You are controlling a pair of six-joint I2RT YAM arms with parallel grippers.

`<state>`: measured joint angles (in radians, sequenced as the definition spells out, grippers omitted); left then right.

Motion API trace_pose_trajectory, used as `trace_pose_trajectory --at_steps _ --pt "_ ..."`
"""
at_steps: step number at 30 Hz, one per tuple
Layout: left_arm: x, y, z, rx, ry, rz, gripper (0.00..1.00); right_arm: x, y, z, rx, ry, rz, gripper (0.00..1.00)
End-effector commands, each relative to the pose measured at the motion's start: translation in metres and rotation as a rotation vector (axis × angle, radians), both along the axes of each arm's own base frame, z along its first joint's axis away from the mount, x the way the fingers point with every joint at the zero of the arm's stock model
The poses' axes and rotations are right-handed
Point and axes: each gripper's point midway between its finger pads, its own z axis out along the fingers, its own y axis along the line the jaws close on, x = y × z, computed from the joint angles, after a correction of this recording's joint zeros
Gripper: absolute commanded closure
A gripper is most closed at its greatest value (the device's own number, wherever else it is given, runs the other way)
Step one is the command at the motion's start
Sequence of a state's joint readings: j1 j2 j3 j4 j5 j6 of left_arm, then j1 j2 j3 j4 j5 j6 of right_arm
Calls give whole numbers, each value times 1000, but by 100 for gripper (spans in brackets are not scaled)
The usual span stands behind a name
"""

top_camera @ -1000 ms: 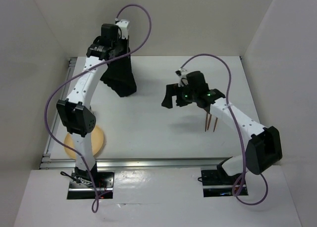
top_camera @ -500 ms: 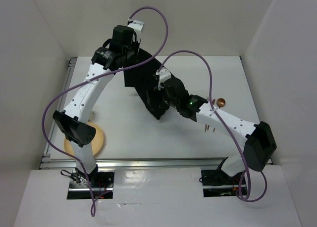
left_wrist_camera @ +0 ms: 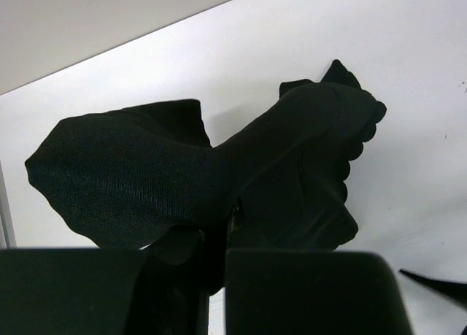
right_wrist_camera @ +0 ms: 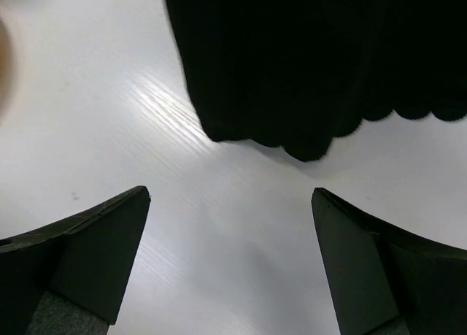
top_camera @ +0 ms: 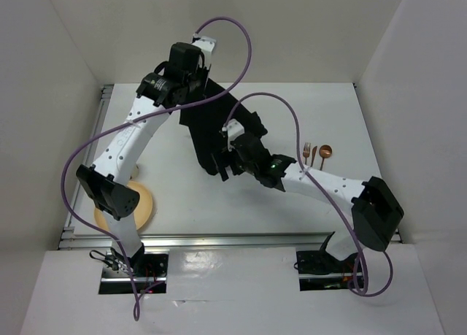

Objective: Set the dinner table for one person

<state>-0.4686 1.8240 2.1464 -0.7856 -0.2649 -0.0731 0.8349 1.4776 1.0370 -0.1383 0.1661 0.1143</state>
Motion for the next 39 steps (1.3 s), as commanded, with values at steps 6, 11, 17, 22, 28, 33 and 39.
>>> trace_pose_trajectory --at_steps 6,11,17,22,28,33,39 --pt "-3 8 52 -38 -154 27 100 23 52 -21 33 -137 -107 0" --pt "-2 8 44 -12 -140 19 100 53 51 -24 -90 -174 -226 0" --pt "-2 10 48 -5 -151 24 100 28 36 10 107 -108 -25 0" --pt "-1 5 35 5 -125 -8 100 29 7 22 230 -59 176 0" --pt "-1 5 38 12 -129 -12 100 61 5 15 218 -18 350 0" --pt "2 4 34 16 -121 -12 100 87 -9 2 285 39 393 0" --pt "2 4 36 16 -121 -12 100 76 20 -26 349 166 515 0"
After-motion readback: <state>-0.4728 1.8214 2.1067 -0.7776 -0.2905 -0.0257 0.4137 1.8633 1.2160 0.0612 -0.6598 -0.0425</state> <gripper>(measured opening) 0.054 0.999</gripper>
